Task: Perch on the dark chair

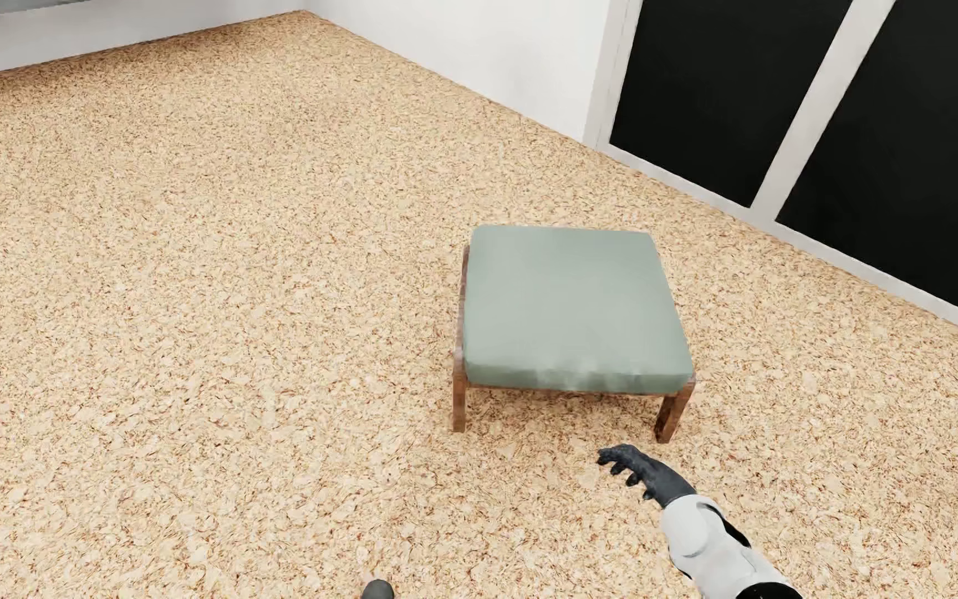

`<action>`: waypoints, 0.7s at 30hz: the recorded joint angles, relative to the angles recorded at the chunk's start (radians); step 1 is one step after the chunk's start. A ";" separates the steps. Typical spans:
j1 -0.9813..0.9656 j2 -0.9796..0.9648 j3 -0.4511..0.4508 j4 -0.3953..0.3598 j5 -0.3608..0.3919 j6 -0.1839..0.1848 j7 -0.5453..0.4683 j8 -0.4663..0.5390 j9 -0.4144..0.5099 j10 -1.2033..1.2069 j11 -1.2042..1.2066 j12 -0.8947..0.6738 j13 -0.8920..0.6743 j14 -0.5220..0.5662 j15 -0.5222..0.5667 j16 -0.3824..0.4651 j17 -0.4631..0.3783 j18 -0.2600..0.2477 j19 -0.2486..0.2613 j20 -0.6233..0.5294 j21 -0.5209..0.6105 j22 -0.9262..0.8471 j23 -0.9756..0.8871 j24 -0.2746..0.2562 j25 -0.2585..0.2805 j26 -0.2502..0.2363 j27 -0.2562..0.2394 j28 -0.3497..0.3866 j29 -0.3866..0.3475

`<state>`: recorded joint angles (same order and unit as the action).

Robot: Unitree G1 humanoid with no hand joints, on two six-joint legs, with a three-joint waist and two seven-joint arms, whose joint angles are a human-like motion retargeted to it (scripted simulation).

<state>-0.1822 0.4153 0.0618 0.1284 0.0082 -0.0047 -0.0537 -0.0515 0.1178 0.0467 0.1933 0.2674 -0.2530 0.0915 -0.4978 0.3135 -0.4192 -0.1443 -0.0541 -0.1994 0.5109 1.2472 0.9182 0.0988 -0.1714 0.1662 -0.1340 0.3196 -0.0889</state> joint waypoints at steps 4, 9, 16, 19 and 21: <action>0.024 -0.011 0.002 -0.011 -0.100 -0.016 0.007 0.053 0.012 0.255 0.343 0.022 0.042 0.016 -0.017 0.013 0.036 -0.080 0.102 0.029 -0.057 0.035 -0.056 0.051 -0.055 -0.036 -0.021 -0.013 0.025; 0.302 -0.541 -0.109 -0.031 -0.158 0.020 0.115 0.105 0.067 0.143 1.104 -0.179 0.135 -0.107 0.135 0.052 0.091 0.061 0.077 -0.077 -0.106 -0.056 0.155 0.157 -0.160 -0.082 0.027 -0.055 0.084; 0.590 -0.569 -0.168 -0.165 0.085 -0.045 0.227 -0.093 0.101 0.041 0.258 -0.444 0.341 -0.268 0.259 0.289 0.071 0.142 -0.260 -0.167 -0.306 -0.103 0.321 0.084 -0.151 -0.164 0.051 -0.021 0.062; 0.393 -0.441 -0.155 -0.101 0.121 0.015 0.135 0.012 0.115 0.601 0.168 -0.397 0.369 -0.252 0.247 0.231 0.000 0.003 -0.261 -0.151 -0.306 -0.128 0.311 0.011 -0.078 -0.124 0.076 0.040 0.037; 0.201 -0.441 -0.108 -0.052 0.083 -0.008 0.205 -0.009 0.122 1.011 0.227 -0.389 0.318 -0.290 0.144 0.213 -0.026 -0.035 -0.216 -0.105 -0.279 -0.130 0.299 0.036 -0.060 -0.125 0.055 0.000 0.033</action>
<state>0.0191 -0.0256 -0.0463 0.0768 0.0908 -0.0126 0.1518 -0.0603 0.2398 1.0581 0.4200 -0.1213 0.0652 -0.1981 -0.3533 0.5261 -0.4454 -0.1790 -0.2700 -0.3049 0.2320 1.1173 1.2177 0.1344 -0.2312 0.0413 -0.0793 0.3197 -0.0556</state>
